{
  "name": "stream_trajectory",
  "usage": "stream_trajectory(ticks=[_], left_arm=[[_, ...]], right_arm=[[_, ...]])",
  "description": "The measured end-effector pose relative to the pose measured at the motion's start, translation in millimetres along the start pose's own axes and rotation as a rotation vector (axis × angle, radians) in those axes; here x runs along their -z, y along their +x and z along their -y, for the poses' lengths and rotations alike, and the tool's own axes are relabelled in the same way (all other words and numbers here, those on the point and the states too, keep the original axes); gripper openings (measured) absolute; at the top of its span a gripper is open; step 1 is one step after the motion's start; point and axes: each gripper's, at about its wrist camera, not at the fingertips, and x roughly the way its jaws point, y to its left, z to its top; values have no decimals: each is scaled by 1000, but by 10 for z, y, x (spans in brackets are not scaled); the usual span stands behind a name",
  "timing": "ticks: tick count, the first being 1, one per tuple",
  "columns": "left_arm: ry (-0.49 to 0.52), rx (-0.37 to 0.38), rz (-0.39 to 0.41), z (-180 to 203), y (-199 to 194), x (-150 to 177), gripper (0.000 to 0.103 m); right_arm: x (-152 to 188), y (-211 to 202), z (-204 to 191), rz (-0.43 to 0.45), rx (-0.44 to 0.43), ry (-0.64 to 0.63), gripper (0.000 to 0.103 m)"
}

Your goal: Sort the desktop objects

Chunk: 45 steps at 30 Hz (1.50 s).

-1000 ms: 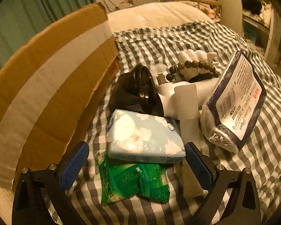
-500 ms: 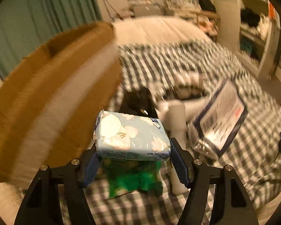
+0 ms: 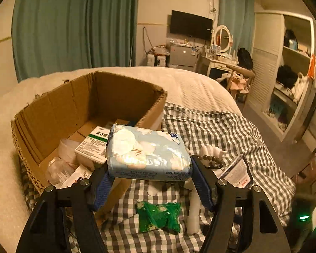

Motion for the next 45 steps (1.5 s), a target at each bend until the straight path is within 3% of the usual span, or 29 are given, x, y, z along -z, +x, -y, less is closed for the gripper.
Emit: stream_trajectory(ticks=[5,6,7,16,22,26,27,29,31,33,39,42,45], left_arm=[[-51,64,-2,-86,40,-15,70],[-53,79,-1,-92,41,-19,70],[-55,84,4,-99,24,-10,70],[-185,164,41,-473,-208,-189,70],[-252,54,82,-890,-320,-557,70],[-290,7,28,-1160,-103,-668,72],[-290,-42,35,-1205,-70,-644,75],[-300,-150,53,-1263,-40,-584,98],[-311,-141,73,-1275,-41,-541,103],[-280,-120,72,-1211,-45,-528,103],[-105,-154,69,-892,9,-391,103],[-99,-134,51,-821,5,-325,103],[-133,-62,45,-788,-111,-269,103]], right_arm=[[-85,427,-106,-35,110,-6,43],[-100,440,-123,-32,131,-13,25],[-111,430,-131,-28,138,-12,16],[-385,-459,-391,138,23,3,15],[-1023,-823,-1209,203,-73,-183,16],[-1298,-845,-1716,230,-95,-286,16],[-1352,-838,-1801,240,-105,-296,19],[-1462,-757,-1951,232,-119,-304,24],[-1553,-617,-2096,197,-92,-318,47],[-1577,-542,-2177,205,-59,-328,61],[-1447,-699,-2024,217,-6,-322,65],[-1315,-915,-1751,250,65,-312,70],[-1208,-1143,-1348,273,133,-256,72]])
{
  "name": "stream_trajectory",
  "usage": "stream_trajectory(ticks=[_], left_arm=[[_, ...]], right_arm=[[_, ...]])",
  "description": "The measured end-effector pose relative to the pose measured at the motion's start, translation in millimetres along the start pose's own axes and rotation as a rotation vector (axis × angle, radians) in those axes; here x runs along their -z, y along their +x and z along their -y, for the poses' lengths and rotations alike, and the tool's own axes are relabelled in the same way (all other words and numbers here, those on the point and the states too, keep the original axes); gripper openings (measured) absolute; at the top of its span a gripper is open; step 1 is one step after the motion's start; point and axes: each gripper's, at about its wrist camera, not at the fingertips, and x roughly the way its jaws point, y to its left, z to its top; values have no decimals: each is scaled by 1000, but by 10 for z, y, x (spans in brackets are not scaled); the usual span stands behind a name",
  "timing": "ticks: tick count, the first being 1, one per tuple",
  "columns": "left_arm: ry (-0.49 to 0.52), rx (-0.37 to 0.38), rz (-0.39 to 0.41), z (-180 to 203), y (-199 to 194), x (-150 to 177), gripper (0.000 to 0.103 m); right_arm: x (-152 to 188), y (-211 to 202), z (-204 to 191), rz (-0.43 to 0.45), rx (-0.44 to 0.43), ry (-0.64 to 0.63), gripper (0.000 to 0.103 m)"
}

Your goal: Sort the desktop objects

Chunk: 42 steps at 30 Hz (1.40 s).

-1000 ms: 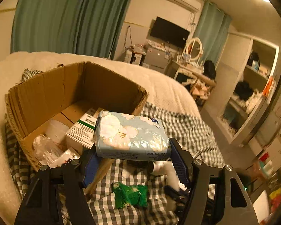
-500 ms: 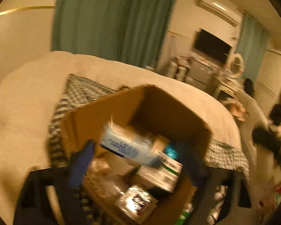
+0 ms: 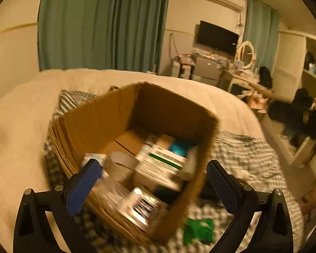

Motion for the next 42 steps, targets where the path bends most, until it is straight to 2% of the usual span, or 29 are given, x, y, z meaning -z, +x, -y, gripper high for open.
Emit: stream_trajectory(ticks=[3,5,7,10,13,15,18,21,24,25,26,27,28,29,32,33,37,39,42], left_arm=[[25,100,18,220,-235,79,103],[56,144,21,388,-326,141,103],[72,166,-14,575,-326,247,103],[52,175,-115,740,-143,496,103],[24,99,-256,817,216,750,103],[23,87,-340,794,477,868,103],[-65,79,-483,691,847,1022,103],[-115,73,-548,661,1034,1151,103],[-61,28,-552,732,1148,1161,103],[-38,17,-549,773,1157,1170,98],[-10,11,-552,817,1163,1187,80],[28,0,-560,869,1168,1203,67],[107,-32,-563,949,1172,1236,49],[155,-51,-551,1014,1145,1266,43],[209,-54,-490,1145,980,1241,39],[210,-50,-468,1162,921,1212,39],[164,-23,-327,1125,604,1004,39],[125,-20,-263,1050,472,908,39],[65,3,-216,954,378,805,39]], right_arm=[[215,-192,369,-12,56,70,72],[359,-286,561,-25,92,104,74],[547,-384,768,-34,124,141,78],[769,-436,1008,-45,151,182,80],[1008,-458,1148,-62,160,196,80],[1202,-461,1244,-71,173,198,80],[1387,-389,1395,-99,175,229,80],[1469,-364,1512,-92,148,253,80],[1551,-312,1569,-100,135,259,80],[1587,-291,1587,-106,129,266,80],[1623,-265,1590,-111,127,270,80],[1657,-238,1598,-119,124,275,81],[1687,-210,1604,-126,120,282,81],[1705,-196,1603,-130,115,289,81],[1757,-139,1585,-137,83,320,84],[1766,-117,1560,-140,72,326,88],[1769,0,1437,-151,64,323,95],[1731,106,1324,-159,107,295,97],[1694,329,1128,-162,128,238,97]])
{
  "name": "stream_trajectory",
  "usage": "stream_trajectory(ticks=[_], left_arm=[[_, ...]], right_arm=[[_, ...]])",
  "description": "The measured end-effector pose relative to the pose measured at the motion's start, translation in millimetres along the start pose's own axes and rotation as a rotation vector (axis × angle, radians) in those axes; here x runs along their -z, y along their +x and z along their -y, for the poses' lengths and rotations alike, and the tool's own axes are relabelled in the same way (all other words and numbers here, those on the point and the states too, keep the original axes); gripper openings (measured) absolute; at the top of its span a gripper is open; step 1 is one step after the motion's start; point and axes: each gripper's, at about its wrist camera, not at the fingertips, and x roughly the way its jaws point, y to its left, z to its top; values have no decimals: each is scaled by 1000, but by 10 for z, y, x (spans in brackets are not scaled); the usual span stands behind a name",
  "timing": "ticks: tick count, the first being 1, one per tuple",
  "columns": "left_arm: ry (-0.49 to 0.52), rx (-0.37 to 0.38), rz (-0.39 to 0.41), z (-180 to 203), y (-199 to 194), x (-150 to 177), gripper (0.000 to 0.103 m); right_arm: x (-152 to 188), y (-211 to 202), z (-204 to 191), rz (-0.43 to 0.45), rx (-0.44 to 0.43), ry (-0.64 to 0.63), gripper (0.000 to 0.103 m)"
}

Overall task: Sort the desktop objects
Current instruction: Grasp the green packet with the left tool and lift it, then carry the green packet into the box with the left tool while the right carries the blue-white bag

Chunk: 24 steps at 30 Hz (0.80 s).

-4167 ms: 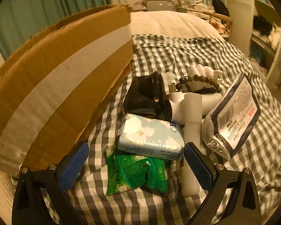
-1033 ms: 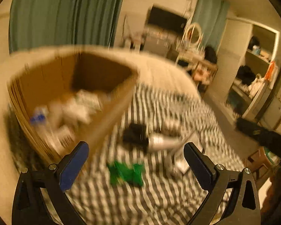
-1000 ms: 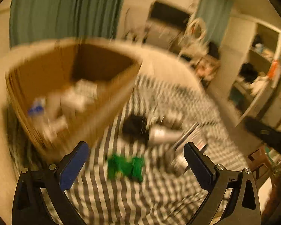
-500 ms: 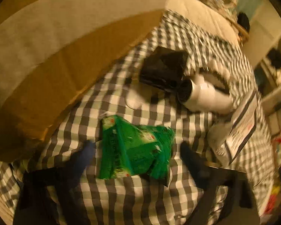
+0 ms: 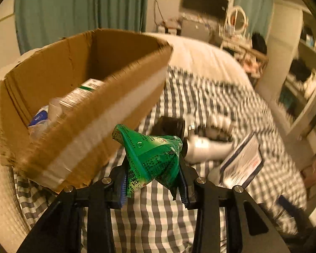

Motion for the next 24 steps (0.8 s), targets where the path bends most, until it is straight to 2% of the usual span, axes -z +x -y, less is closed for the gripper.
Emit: stream_trajectory(ticks=[2,5,8,14,15,16,18,20,21,24], left_arm=[[-4,4,9,-64,-25,-13,39],[-19,34,-28,-86,84,-32,39],[-43,81,-75,-104,204,-56,39],[-69,82,-86,-144,257,-64,39],[-76,81,-89,-154,268,-63,39],[-83,82,-94,-171,274,-61,39],[-93,84,-103,-183,301,-58,39],[-86,71,-108,-158,337,-41,39],[-71,66,-106,-125,348,-31,39],[-25,61,-100,-28,343,-13,39]], right_arm=[[-3,167,-87,-13,25,-9,97],[-41,472,-165,-65,52,-2,97],[-110,542,-261,-41,106,-13,97],[-230,770,-483,-11,260,-68,97],[-232,794,-469,-12,282,-64,88],[-223,766,-430,-10,275,-53,64],[-197,685,-347,-7,234,-17,45],[-141,548,-276,-8,186,0,32],[-103,415,-223,12,165,13,20],[-17,65,-37,53,127,74,13]])
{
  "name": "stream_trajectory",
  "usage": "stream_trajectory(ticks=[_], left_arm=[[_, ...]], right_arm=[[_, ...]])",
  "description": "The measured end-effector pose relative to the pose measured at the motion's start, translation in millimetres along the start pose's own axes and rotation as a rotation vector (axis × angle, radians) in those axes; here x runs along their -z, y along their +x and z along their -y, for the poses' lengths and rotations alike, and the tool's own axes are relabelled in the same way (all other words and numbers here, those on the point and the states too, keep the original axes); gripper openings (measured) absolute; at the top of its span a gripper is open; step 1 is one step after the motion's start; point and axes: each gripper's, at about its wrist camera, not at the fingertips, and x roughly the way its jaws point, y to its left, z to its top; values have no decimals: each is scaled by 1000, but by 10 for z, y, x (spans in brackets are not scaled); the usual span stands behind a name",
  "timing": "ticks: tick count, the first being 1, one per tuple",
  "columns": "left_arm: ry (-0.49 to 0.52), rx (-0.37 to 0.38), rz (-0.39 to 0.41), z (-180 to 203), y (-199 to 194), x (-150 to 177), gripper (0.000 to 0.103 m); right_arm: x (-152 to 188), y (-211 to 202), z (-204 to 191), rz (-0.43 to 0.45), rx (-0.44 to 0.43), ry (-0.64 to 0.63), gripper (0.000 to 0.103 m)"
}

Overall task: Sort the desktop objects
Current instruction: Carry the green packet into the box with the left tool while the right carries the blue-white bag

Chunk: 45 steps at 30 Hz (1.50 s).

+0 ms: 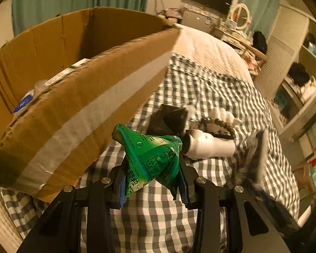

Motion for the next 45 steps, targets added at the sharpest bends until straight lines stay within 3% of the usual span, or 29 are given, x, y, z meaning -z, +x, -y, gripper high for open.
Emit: stream_trajectory(ticks=[5,8,17,23,29,36,40,43,44,45], left_arm=[[60,26,59,108,-201,32,39],[67,53,100,108,-353,33,39],[50,135,163,-58,-695,-52,39],[52,55,246,-173,-1018,-224,39],[1,19,325,-409,-1282,-614,39],[-82,-63,329,-799,-1077,-1202,39],[-164,-81,273,-1162,-840,-1219,39],[-161,-106,250,-1296,-669,-1190,39],[-155,-116,255,-1305,-647,-1179,42],[-153,-124,265,-1297,-642,-1156,52]], right_arm=[[-3,-380,236,24,-64,57,12],[-66,-530,277,13,-169,105,12],[-231,-1047,-162,72,-299,72,12],[-471,-1170,-594,79,-376,-18,12],[-809,-1118,-1153,80,-439,-137,12],[-1224,-758,-1869,94,-457,-302,12],[-1325,-456,-2082,67,-496,-291,12],[-1351,-267,-2237,51,-518,-289,15],[-1370,-245,-2246,49,-521,-284,15],[-1385,-211,-2277,44,-532,-282,17]])
